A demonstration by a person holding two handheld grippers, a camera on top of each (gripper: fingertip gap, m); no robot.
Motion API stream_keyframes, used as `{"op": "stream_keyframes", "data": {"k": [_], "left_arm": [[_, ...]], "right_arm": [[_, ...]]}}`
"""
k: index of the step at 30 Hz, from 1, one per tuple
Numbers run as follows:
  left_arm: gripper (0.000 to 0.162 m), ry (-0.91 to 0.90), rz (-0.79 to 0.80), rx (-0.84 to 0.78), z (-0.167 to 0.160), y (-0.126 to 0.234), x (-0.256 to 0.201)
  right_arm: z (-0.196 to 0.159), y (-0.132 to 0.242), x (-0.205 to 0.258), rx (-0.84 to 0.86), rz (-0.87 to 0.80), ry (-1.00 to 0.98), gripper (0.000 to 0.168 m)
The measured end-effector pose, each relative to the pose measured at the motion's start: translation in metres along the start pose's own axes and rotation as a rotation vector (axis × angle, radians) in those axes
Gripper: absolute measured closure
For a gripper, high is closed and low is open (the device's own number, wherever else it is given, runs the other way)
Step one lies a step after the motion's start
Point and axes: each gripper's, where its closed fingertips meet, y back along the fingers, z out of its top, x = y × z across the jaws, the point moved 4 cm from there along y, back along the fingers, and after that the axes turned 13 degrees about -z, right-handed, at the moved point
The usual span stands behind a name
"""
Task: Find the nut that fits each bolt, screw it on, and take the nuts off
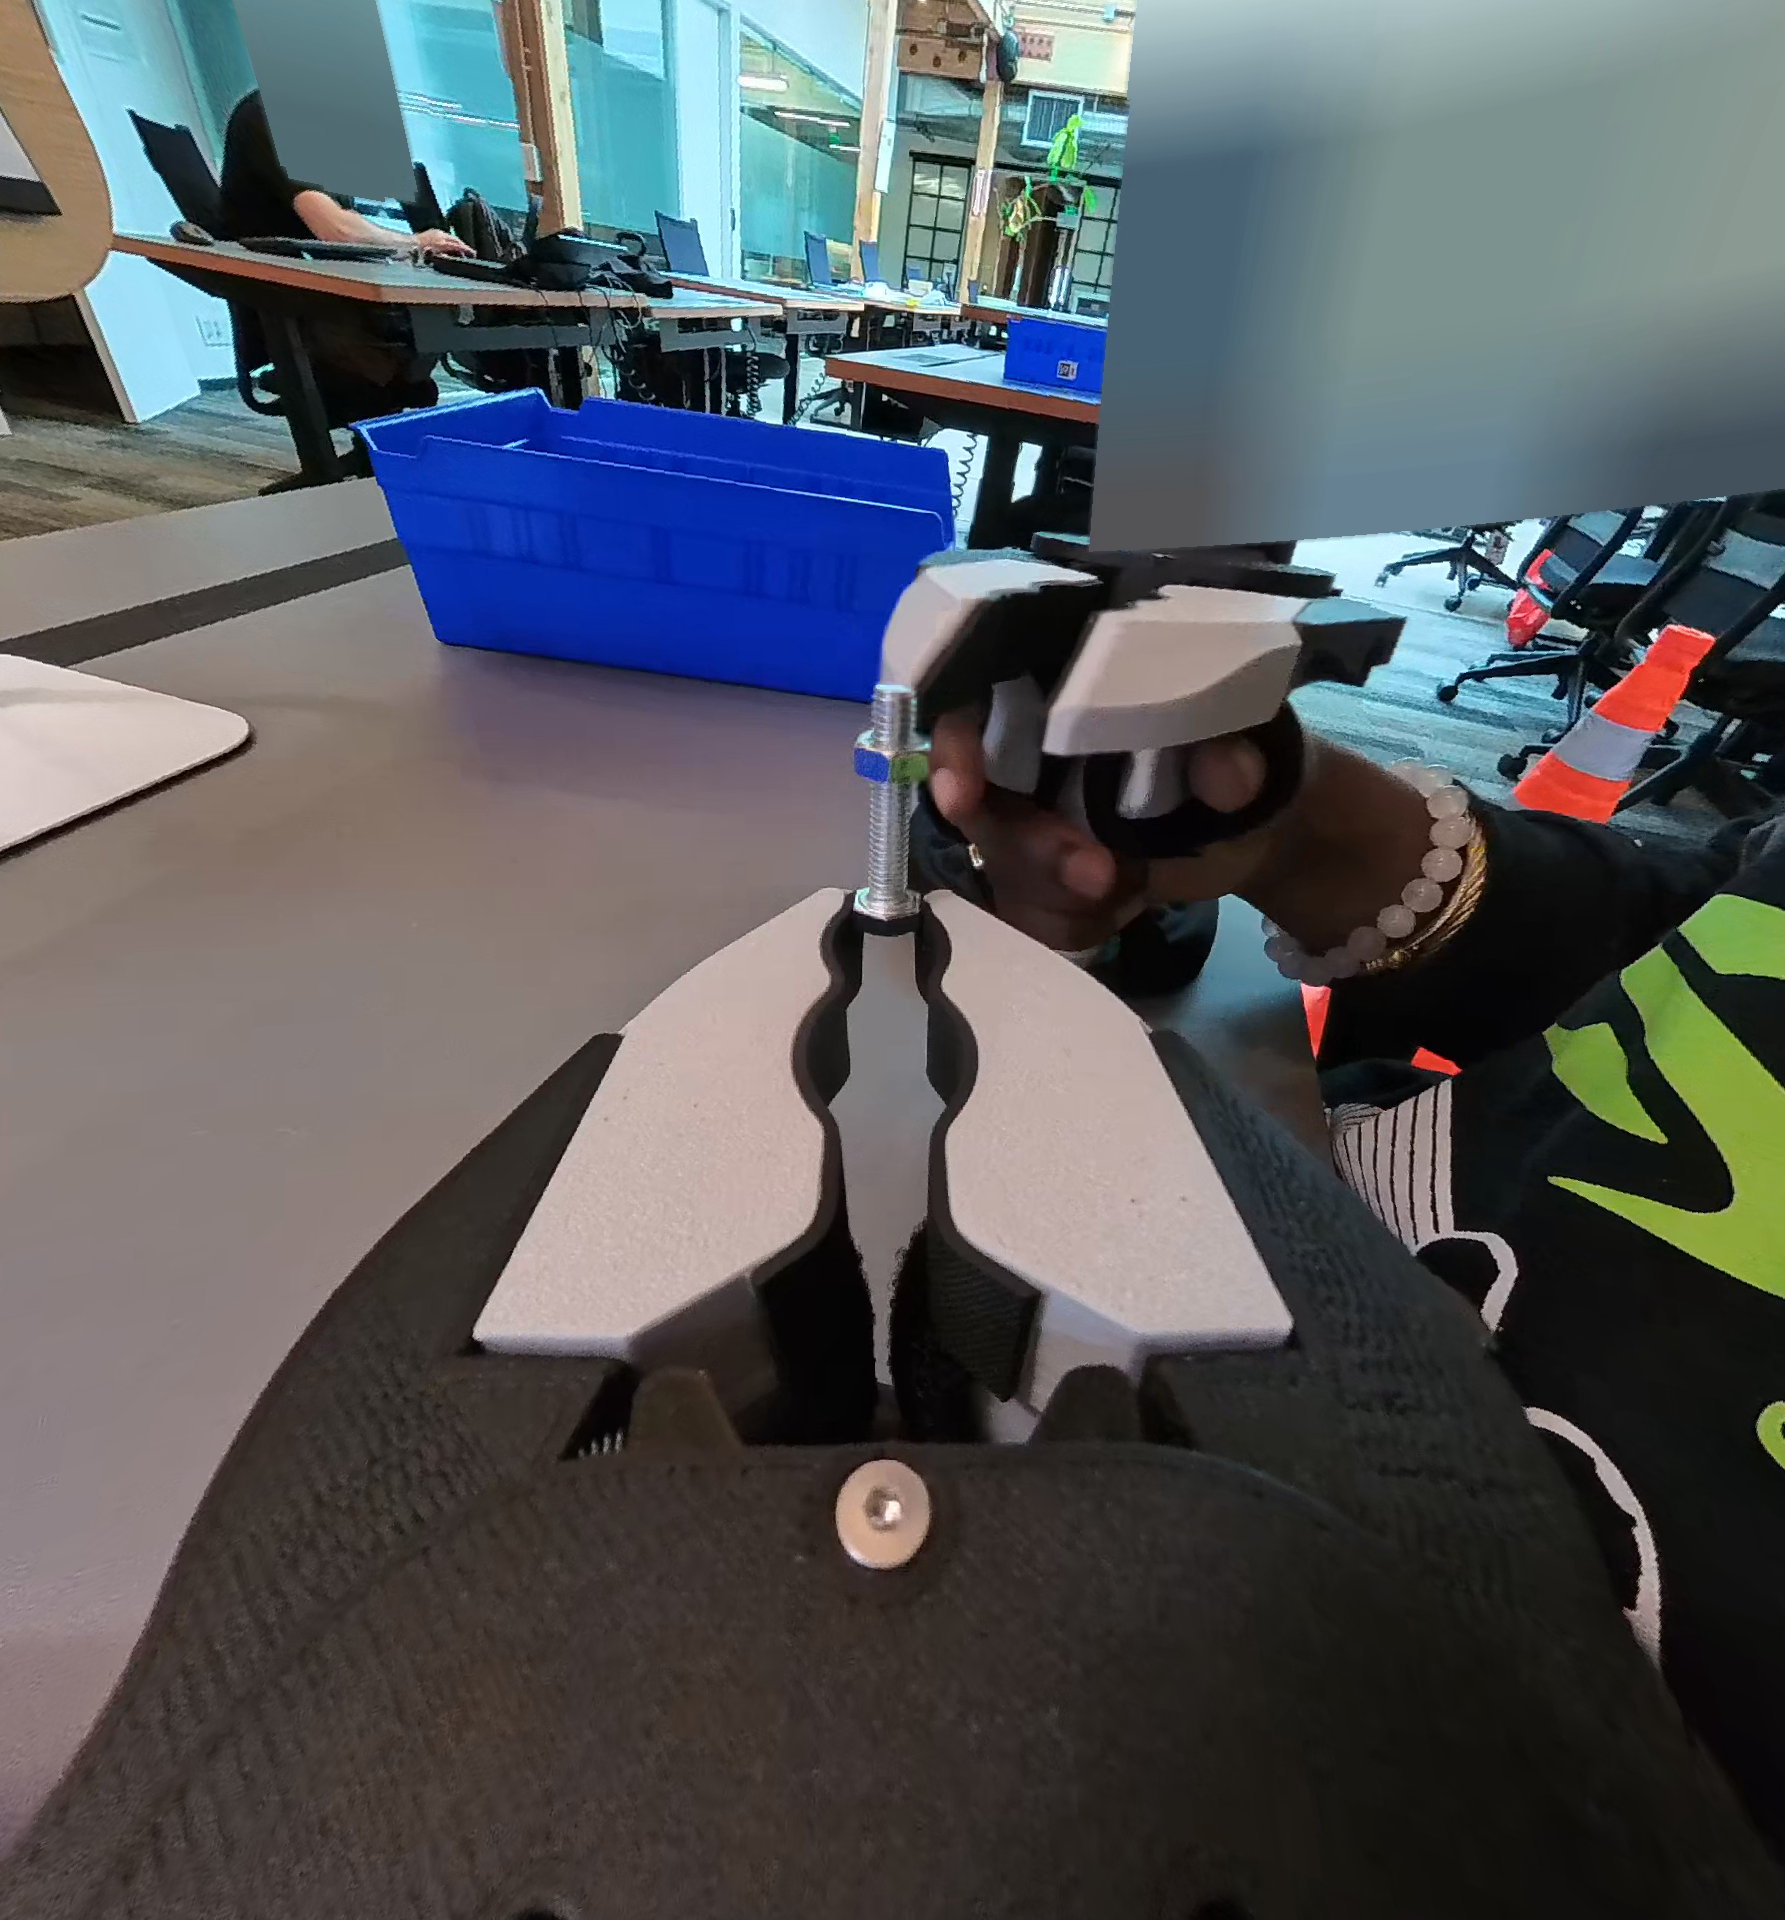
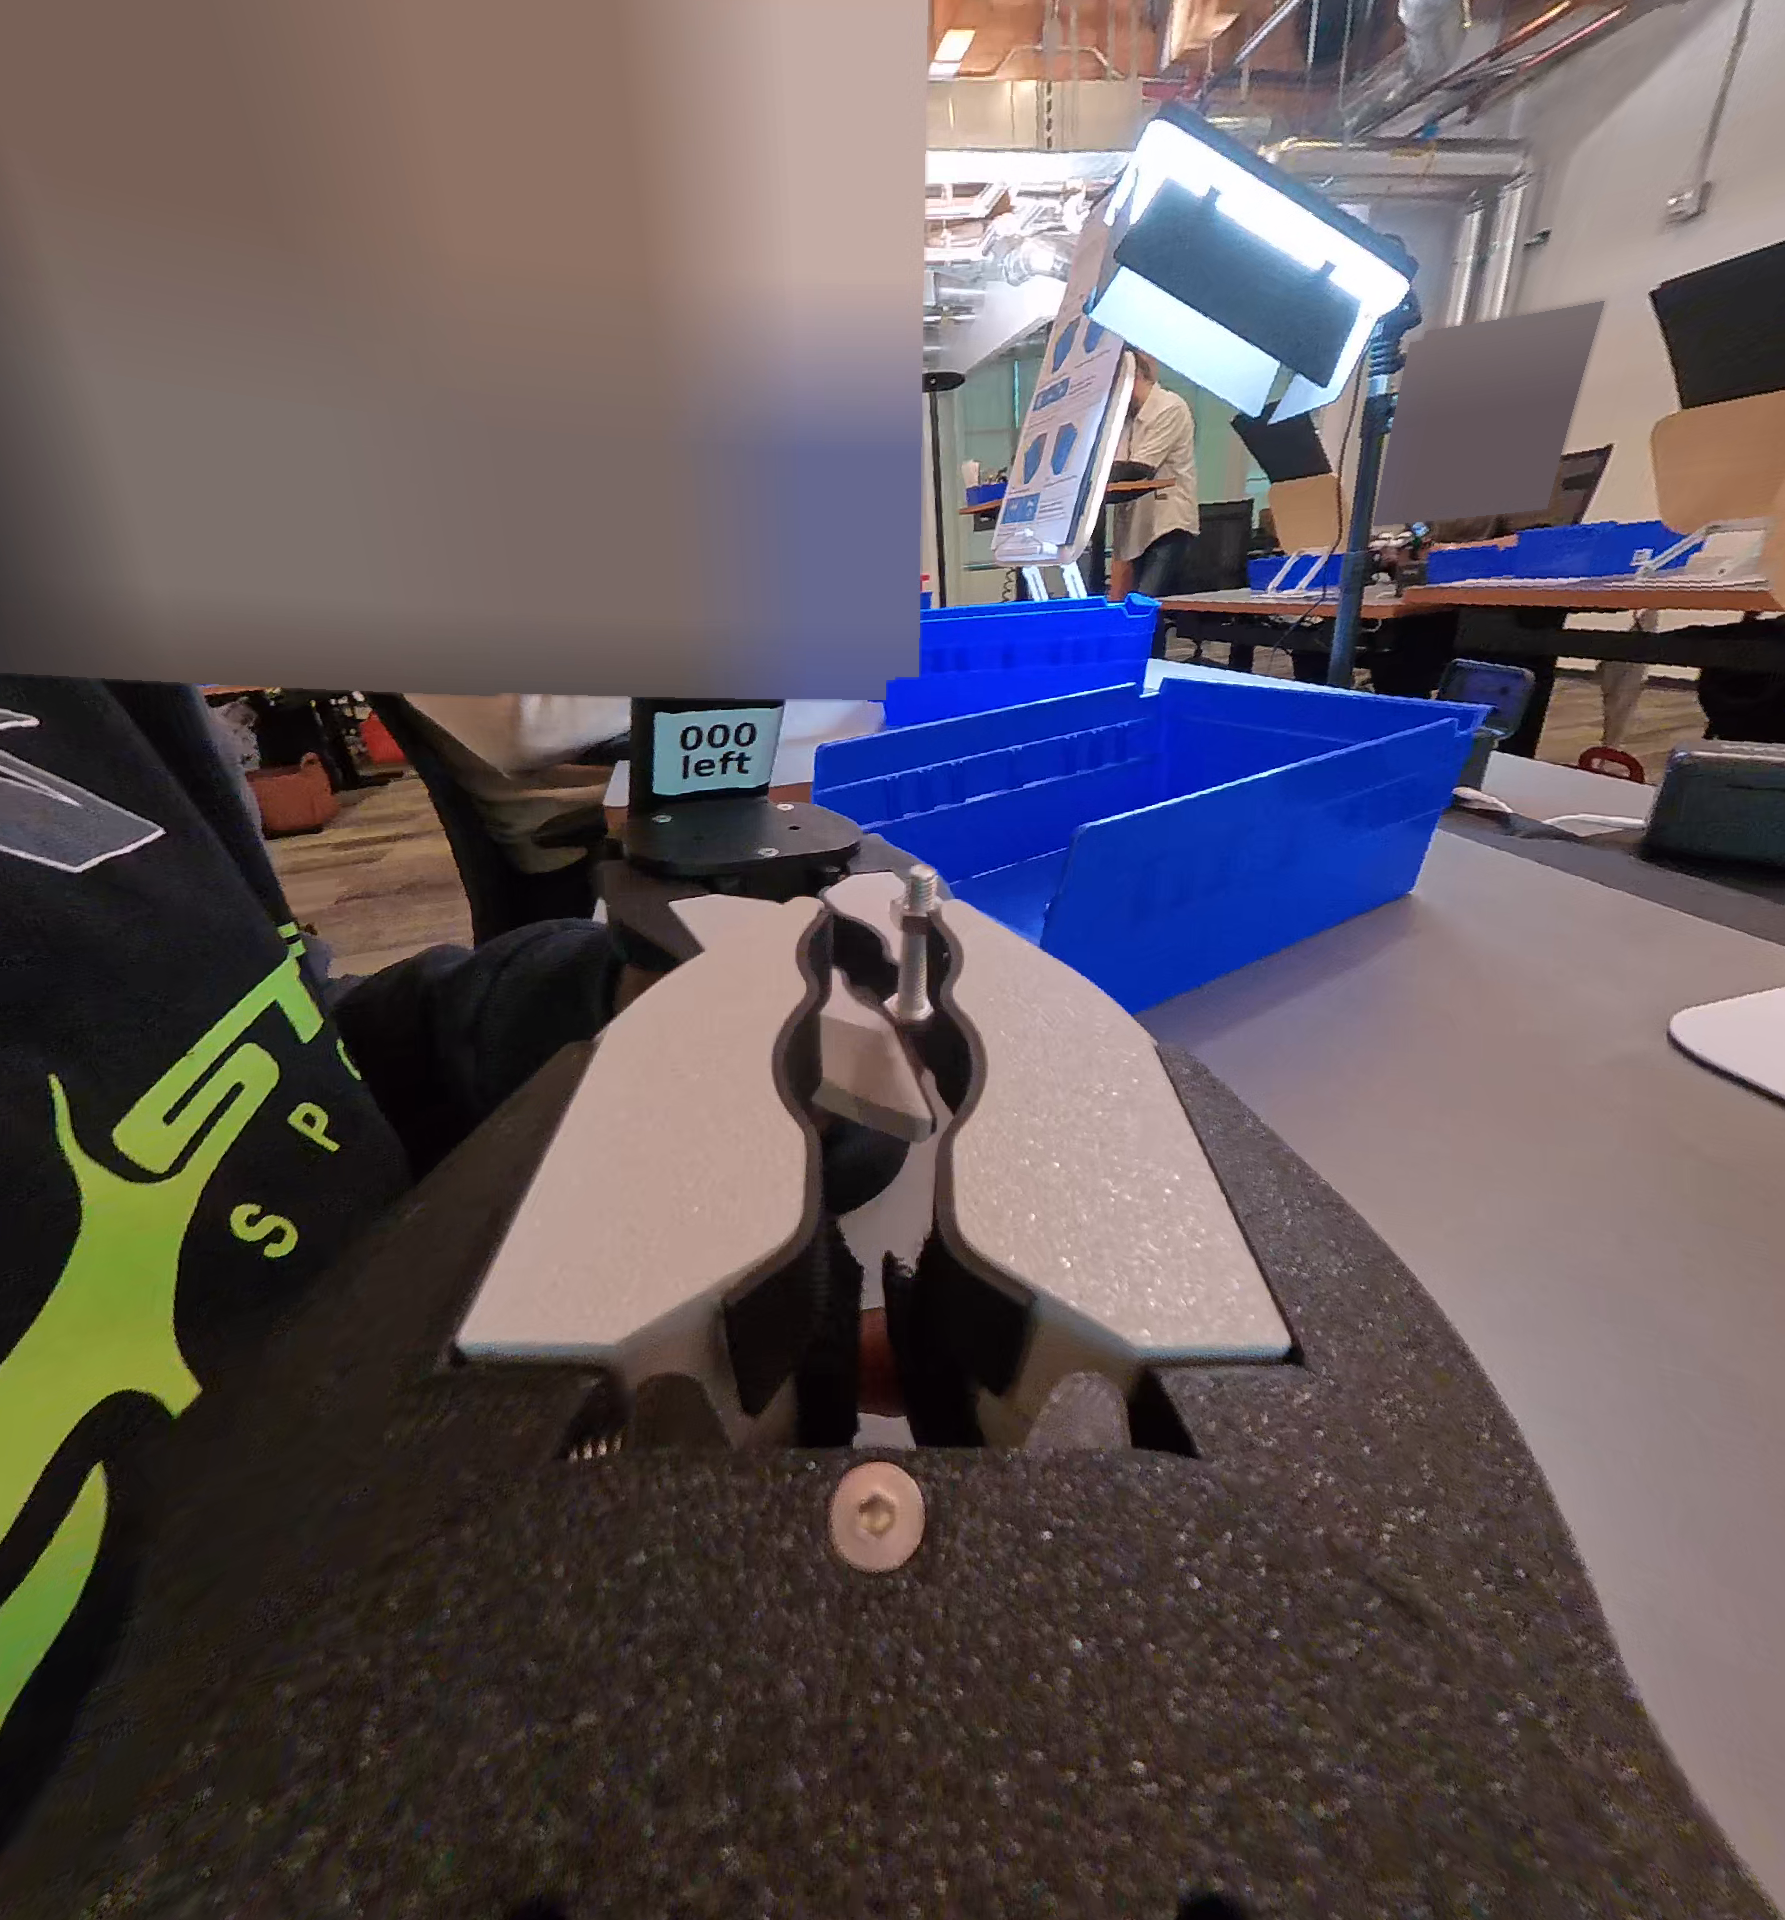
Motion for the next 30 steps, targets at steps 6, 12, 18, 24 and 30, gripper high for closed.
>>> {"op": "stream_keyframes", "data": {"k": [6, 12, 18, 24, 30], "left_arm": [[0.152, -0.007, -0.008, 0.007, 0.0, -0.001, -0.001], [0.152, -0.007, -0.008, 0.01, -0.001, -0.001, -0.001], [0.152, -0.003, 0.0, 0.002, 0.0, 0.0, -0.001], [0.152, -0.004, -0.004, 0.007, -0.001, -0.001, -0.001], [0.152, -0.002, -0.001, 0.004, 0.0, 0.0, -0.001]], "right_arm": [[-0.005, -0.017, 0.004, 0.02, 0.025, -0.002, 0.139], [-0.005, -0.02, 0.007, 0.02, 0.043, -0.003, 0.139], [-0.003, -0.007, 0.001, 0.013, 0.004, -0.002, 0.147], [-0.002, -0.012, -0.002, -0.002, -0.004, -0.024, 0.141], [-0.005, -0.017, 0.004, 0.02, 0.031, -0.005, 0.139]]}}
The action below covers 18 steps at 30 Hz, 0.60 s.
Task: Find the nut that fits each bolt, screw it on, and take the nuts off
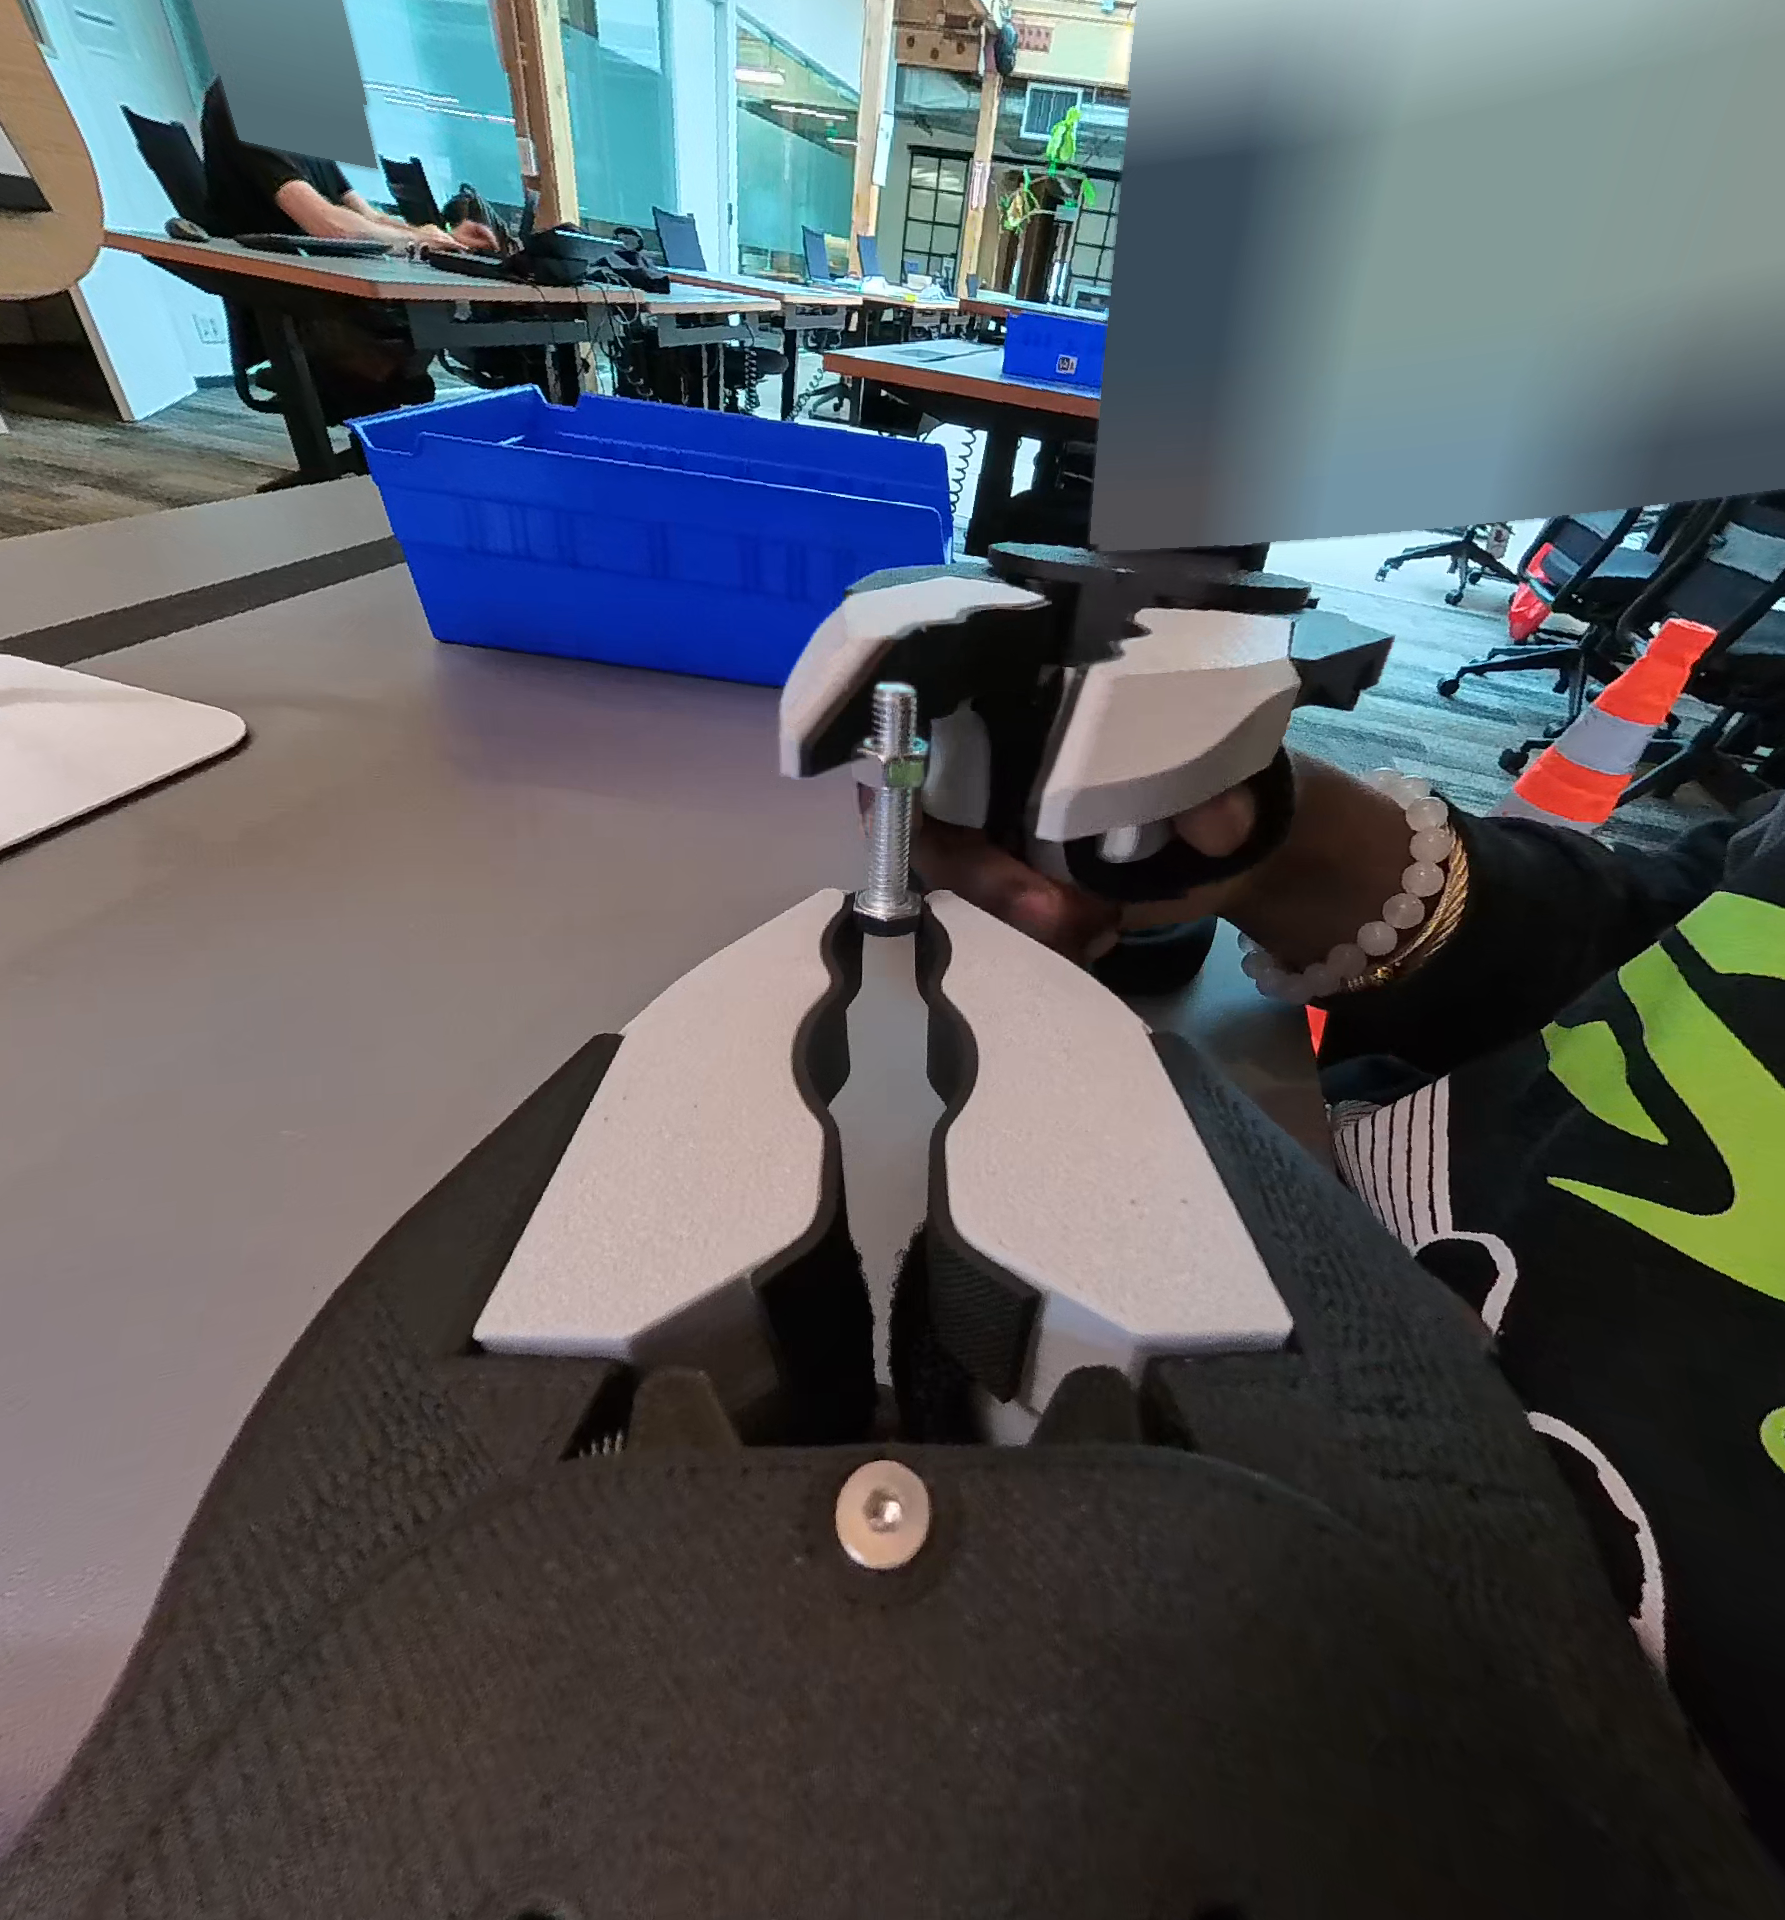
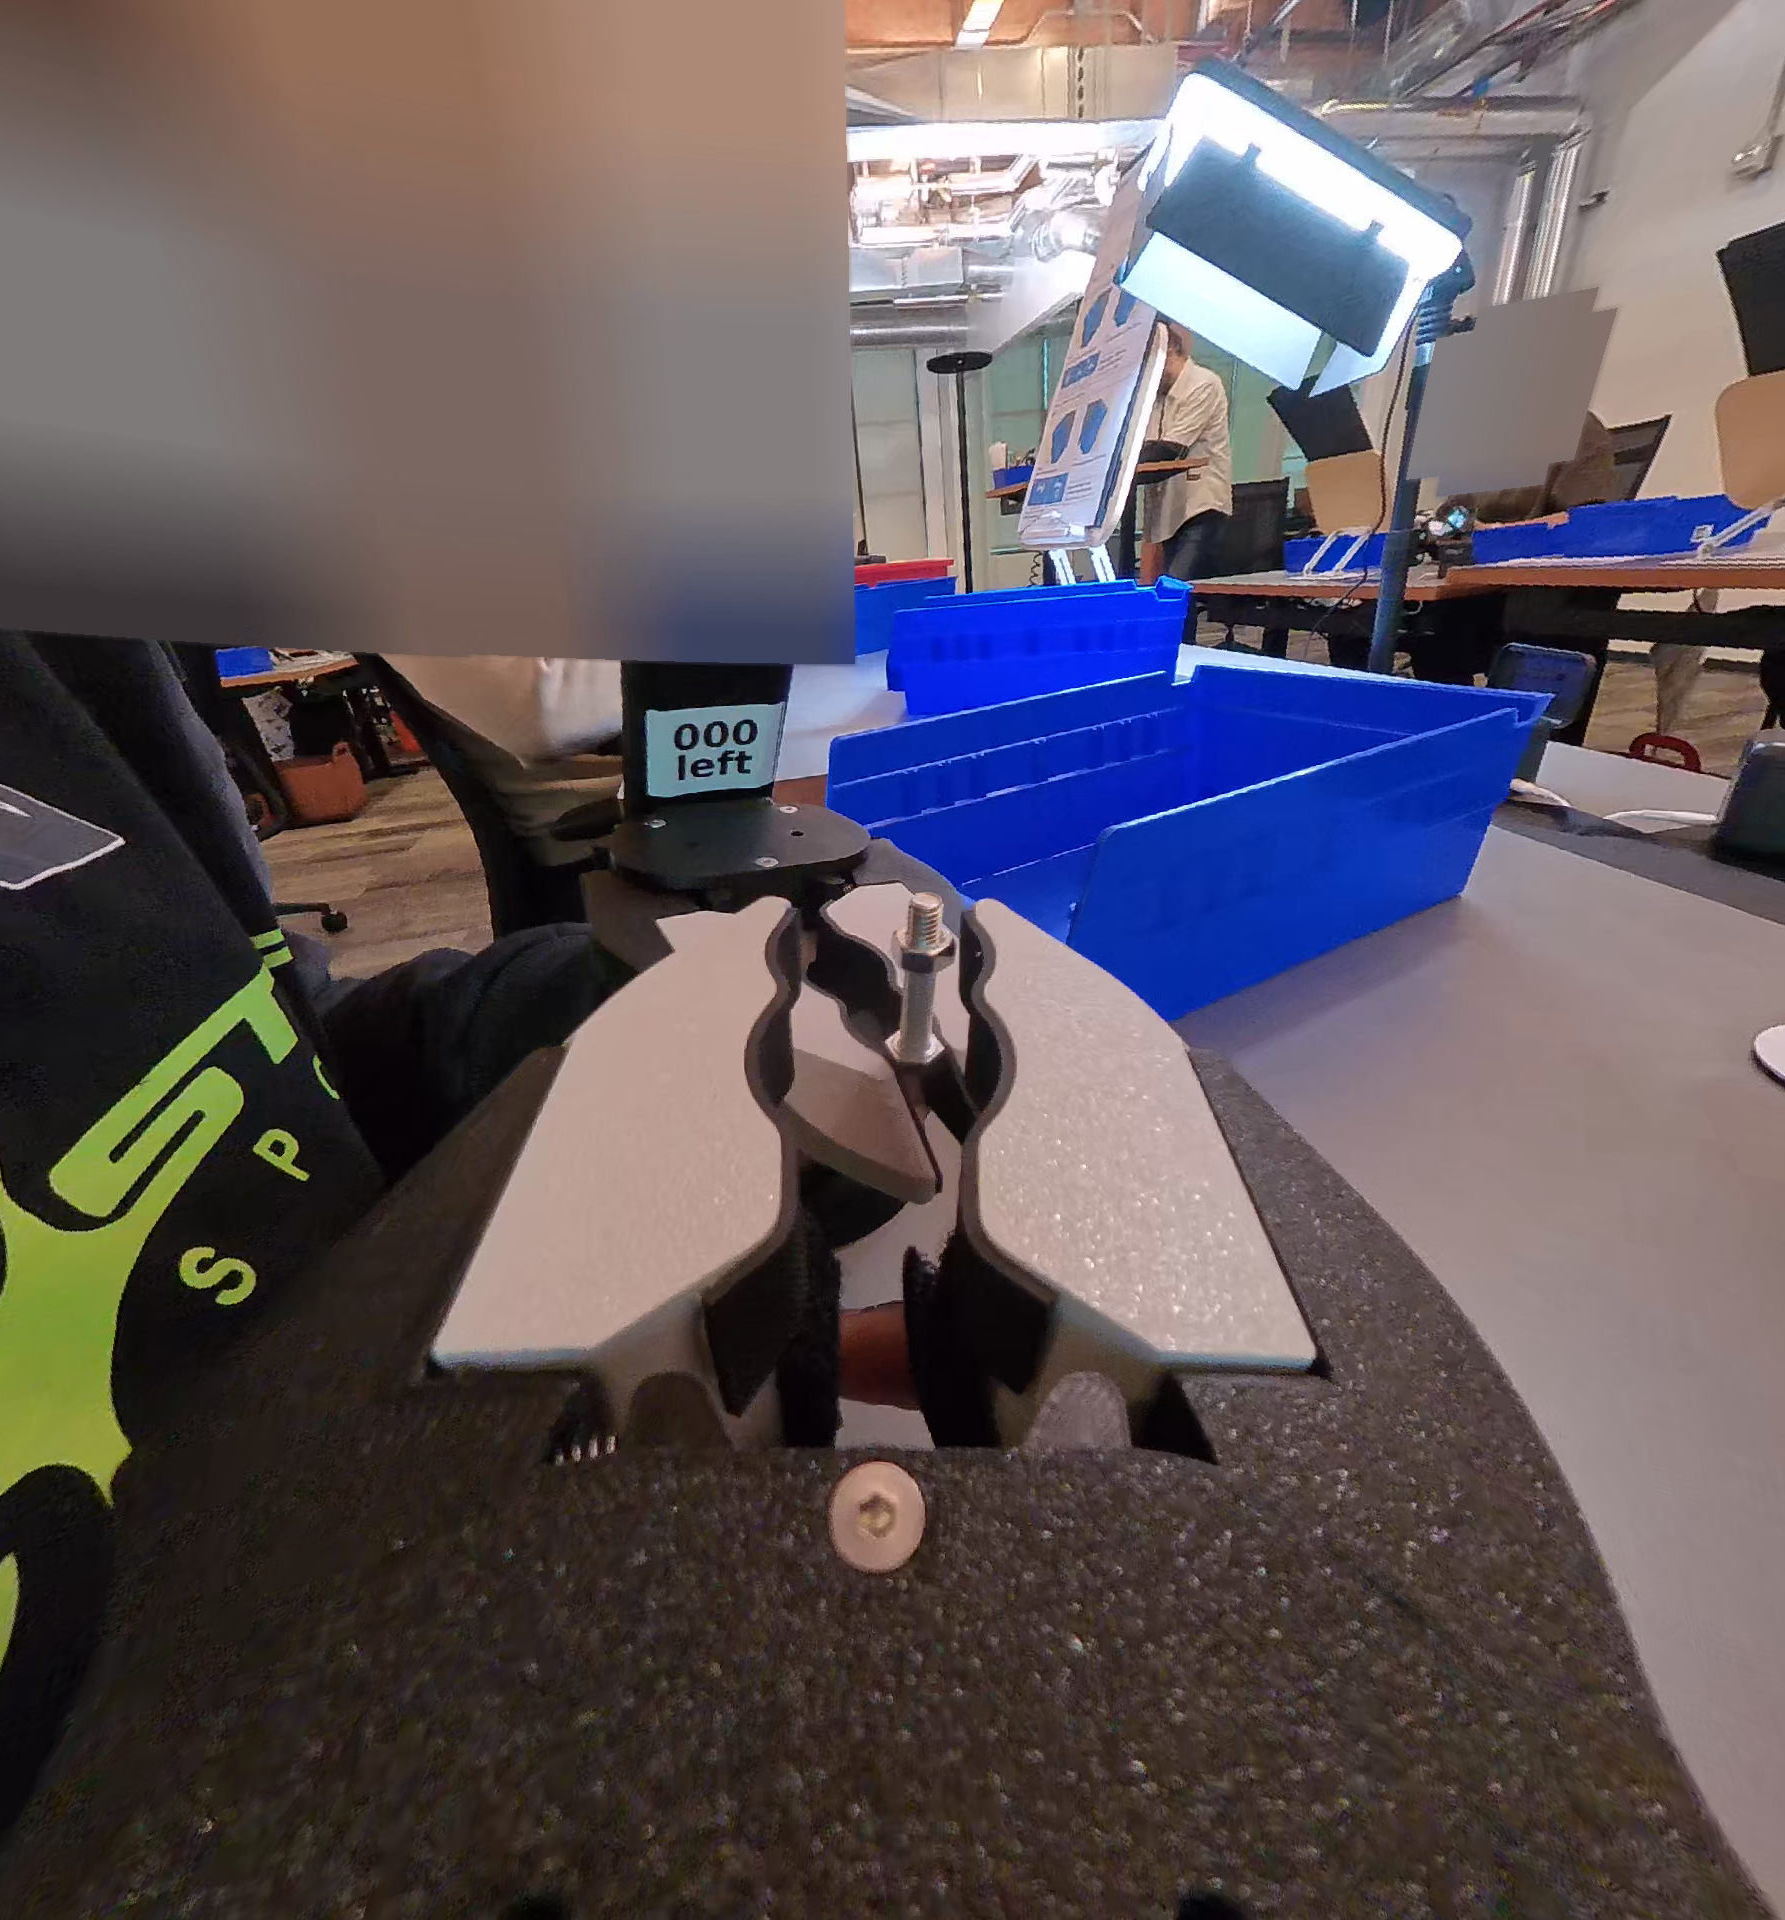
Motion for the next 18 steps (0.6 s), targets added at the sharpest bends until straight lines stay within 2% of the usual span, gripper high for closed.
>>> {"op": "stream_keyframes", "data": {"k": [10, 18], "left_arm": [[0.152, 0.005, 0.006, -0.005, 0.0, 0.001, 0.001], [0.152, 0.0, -0.004, 0.006, -0.001, -0.001, -0.001]], "right_arm": [[0.001, 0.013, -0.006, -0.006, -0.032, -0.004, 0.15], [-0.003, 0.0, -0.001, 0.005, 0.003, -0.017, 0.136]]}}
